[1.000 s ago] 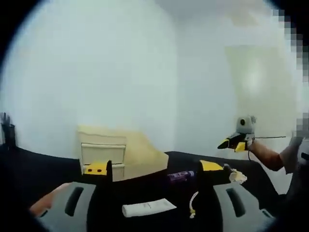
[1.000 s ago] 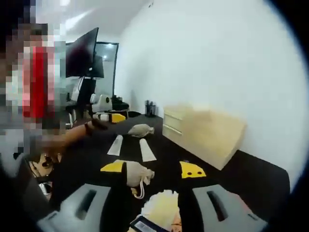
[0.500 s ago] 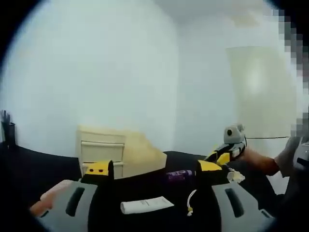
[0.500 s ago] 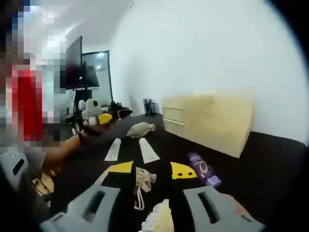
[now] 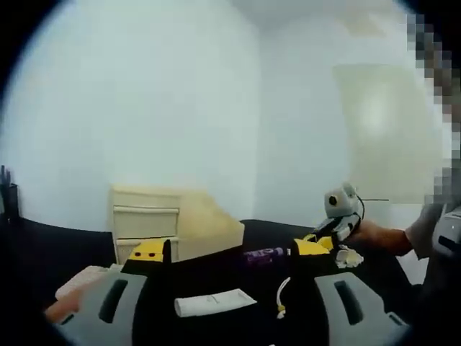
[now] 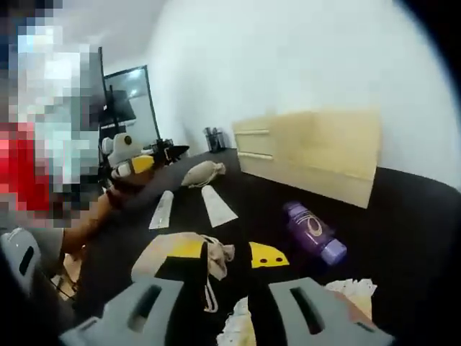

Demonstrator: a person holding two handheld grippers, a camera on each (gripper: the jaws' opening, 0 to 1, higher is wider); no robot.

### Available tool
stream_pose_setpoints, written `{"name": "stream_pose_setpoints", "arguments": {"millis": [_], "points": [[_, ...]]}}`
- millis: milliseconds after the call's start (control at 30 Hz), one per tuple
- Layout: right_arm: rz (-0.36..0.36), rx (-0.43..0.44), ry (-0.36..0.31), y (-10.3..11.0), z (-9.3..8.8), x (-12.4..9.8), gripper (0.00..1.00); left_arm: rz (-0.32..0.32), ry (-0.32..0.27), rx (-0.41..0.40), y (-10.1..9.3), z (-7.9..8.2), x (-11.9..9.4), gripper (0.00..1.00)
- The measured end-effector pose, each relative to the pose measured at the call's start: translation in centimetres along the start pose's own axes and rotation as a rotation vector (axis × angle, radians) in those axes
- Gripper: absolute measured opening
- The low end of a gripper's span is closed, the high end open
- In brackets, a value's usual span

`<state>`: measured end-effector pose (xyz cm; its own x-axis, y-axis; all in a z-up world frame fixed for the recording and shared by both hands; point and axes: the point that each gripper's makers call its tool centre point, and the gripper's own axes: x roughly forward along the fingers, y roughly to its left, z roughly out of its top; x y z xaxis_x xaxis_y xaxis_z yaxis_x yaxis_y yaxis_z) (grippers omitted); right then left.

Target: Open the drawer, pick up the cosmetic bottles from the table one by one, place them into the drawer, release the gripper, close the drawer, and move the gripper away

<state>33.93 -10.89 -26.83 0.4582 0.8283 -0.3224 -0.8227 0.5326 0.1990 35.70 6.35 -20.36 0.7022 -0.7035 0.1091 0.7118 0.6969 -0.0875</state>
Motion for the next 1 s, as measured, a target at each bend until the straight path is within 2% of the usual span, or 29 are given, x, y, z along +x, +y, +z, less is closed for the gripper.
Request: {"name": "stream_pose_setpoints", "arguments": {"millis": [67,200,267,433,467,633,800,1000], "points": [[0.012,0.039,0.032,0.0,-0.1,0.3,0.18,-0.006,-0.002,0.003,-0.2,0.1,0.0,0.68],[0.008,0.061,0.069,-0.3,-0.6,0.8,0.19,-0.027,-0.001,0.014,-1.0,0.2,0.1,0.68],[0.038,0.103,0.101,-0.1,-0.8,0.9,0.2,-0.04,0.001,0.016,-1.6,0.0,0.3,0.68],[0.064,0.167,0.113,-0.2,-0.7,1.5,0.19,-0.073,0.036,0.018,-2.8,-1.2,1.0,0.68],[0.065,0.183,0.132,-0.3,-0.9,1.6,0.18,-0.082,0.05,0.024,-3.1,-1.5,1.1,0.68],[0.068,0.178,0.166,0.0,-1.7,1.8,0.13,-0.103,0.085,0.042,-3.7,-2.3,1.4,0.68],[0.091,0.156,0.15,0.6,-1.7,1.5,0.02,-0.127,0.108,0.056,-4.6,-2.9,1.5,0.68],[0.102,0.131,0.112,1.5,-1.1,1.3,0.0,-0.172,0.113,0.031,-5.6,-2.9,1.5,0.68]]}}
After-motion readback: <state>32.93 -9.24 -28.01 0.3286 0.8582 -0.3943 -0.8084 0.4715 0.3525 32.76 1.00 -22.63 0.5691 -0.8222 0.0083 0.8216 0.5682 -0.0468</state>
